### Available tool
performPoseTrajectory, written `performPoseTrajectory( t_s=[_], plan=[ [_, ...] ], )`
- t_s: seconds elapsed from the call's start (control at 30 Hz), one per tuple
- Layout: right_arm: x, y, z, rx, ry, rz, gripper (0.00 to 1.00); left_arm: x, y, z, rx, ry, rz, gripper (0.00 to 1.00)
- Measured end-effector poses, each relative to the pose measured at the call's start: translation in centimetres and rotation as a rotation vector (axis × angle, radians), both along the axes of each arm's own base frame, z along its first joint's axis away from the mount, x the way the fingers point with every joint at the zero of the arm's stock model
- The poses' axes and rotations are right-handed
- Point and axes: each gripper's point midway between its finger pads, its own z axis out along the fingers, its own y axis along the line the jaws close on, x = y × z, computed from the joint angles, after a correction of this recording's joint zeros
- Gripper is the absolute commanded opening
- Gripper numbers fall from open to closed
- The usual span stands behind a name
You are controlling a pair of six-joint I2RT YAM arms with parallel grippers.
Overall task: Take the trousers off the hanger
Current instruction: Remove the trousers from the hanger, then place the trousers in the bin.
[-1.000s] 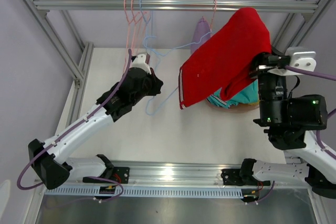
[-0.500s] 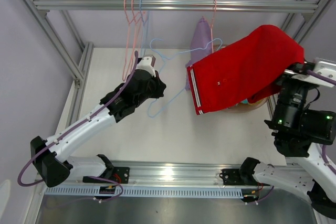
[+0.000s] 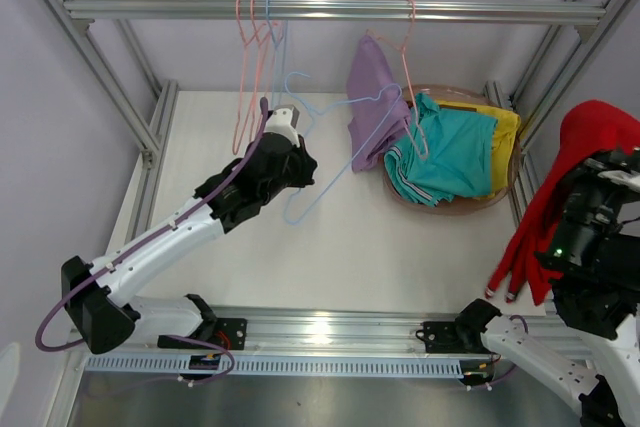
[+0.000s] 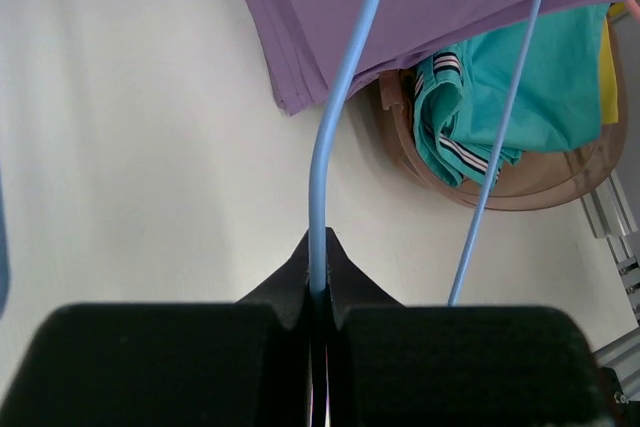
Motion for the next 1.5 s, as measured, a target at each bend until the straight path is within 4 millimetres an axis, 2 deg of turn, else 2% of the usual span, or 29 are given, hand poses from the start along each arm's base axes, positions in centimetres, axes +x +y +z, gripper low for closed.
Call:
performPoseTrajectory(
  t_s=[0.13,0.27,0.4,0.5,0.6,0.67,0.73,0.83,0.93,1.1,1.13,1.2,1.23,1.27,1.4,1.5],
  plan=[
    [2.3,1.9,-3.2,-0.019,0.089,0.016,0.0,-0.2,-0.3,0.2,-0.002,-0.004,-0.008,0.01],
    [5.7,4.1,-6.7,-0.038,0.179,0.008,0.0,-0.4,-0.5,0.3,0.0,-0.006,-0.015,0.0],
    [11.2,5.3,-11.5,-0.037,0.289,-0.033,0.0,-0.4,-0.5,0.3,0.008,-0.012,-0.016,0.0],
    [16.2,4.9,-16.3,-0.002,0.39,-0.066,0.0,-0.4,-0.5,0.4,0.014,-0.016,-0.018,0.0],
    [20.2,4.7,-21.1,0.039,0.479,-0.087,0.0,-0.4,-0.5,0.5,0.014,-0.019,-0.017,0.0],
    [22.2,4.9,-23.0,0.06,0.499,-0.089,0.0,-0.4,-0.5,0.7,0.012,-0.022,-0.017,0.0],
    [23.9,5.3,-23.7,0.081,0.498,-0.077,0.0,-0.5,-0.4,0.9,0.008,-0.025,-0.018,0.0],
    [26.2,5.6,-22.8,0.109,0.477,-0.074,0.0,-0.6,-0.4,1.3,0.002,-0.031,-0.019,0.0],
    [28.1,5.2,-22.6,0.125,0.473,-0.086,0.0,-0.6,-0.4,1.6,-0.001,-0.037,-0.021,0.0],
    [32.1,4.1,-23.8,0.136,0.505,-0.128,0.0,-0.7,-0.3,2.0,-0.003,-0.044,-0.023,0.0],
    [33.0,3.8,-24.1,0.137,0.511,-0.135,0.09,-0.8,-0.2,2.1,-0.005,-0.046,-0.023,0.0],
    [34.5,3.4,-25.0,0.141,0.53,-0.146,0.4,-0.8,-0.2,2.3,-0.009,-0.05,-0.023,0.0],
    [35.3,3.3,-25.5,0.148,0.538,-0.152,0.81,-0.9,-0.1,2.4,-0.011,-0.053,-0.023,0.0],
    [36.1,3.1,-26.1,0.156,0.548,-0.156,0.99,-0.9,-0.1,2.5,-0.012,-0.054,-0.023,0.0],
    [37.7,2.0,-29.0,0.172,0.636,-0.177,0.99,-1.0,0.0,2.7,-0.017,-0.058,-0.024,0.0],
    [37.7,1.9,-30.2,0.199,0.656,-0.16,0.99,-1.1,-0.2,2.9,-0.022,-0.058,-0.032,0.0]
  ],
)
